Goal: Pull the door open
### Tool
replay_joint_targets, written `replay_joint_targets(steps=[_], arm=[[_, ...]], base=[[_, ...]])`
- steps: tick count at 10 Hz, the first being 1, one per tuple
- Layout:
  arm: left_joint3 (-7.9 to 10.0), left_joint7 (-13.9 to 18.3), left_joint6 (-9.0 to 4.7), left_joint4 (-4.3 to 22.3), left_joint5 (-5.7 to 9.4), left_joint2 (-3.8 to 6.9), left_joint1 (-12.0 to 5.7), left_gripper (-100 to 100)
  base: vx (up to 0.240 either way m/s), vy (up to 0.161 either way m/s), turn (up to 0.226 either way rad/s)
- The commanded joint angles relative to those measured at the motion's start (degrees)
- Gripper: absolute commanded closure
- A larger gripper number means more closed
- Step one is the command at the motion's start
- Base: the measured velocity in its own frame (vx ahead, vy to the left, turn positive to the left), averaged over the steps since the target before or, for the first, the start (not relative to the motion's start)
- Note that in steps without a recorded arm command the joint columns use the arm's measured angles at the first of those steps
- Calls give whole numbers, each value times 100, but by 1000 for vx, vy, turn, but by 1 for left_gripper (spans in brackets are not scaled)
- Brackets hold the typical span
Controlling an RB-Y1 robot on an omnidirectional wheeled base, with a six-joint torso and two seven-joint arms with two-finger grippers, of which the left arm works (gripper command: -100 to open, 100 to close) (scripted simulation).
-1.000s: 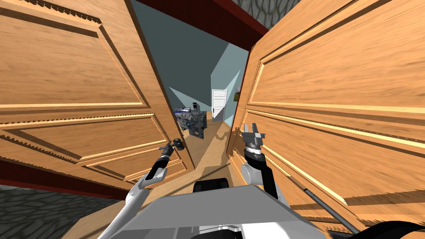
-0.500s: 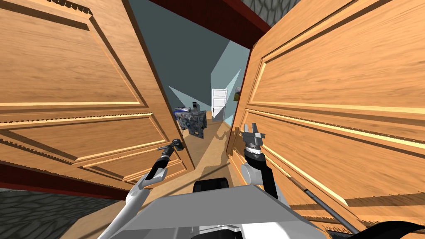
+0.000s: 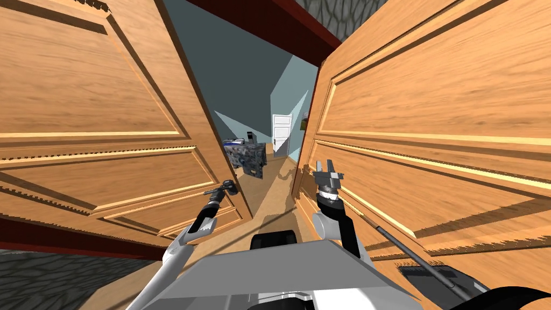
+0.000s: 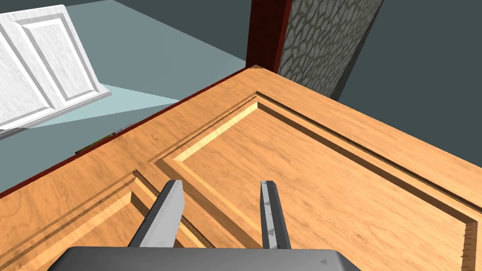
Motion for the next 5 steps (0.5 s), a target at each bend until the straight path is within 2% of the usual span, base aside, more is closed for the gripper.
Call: replay_joint_targets(steps=[1,3,5], arm=[[-5,5,3,-2,-7,-13,33,100],[7,20,-3,-8,-11,-7,47,100],[23,41,-10,-15,-17,0,65,100]], base=[[-191,50,-191],[-229,68,-202],[-270,67,-250]])
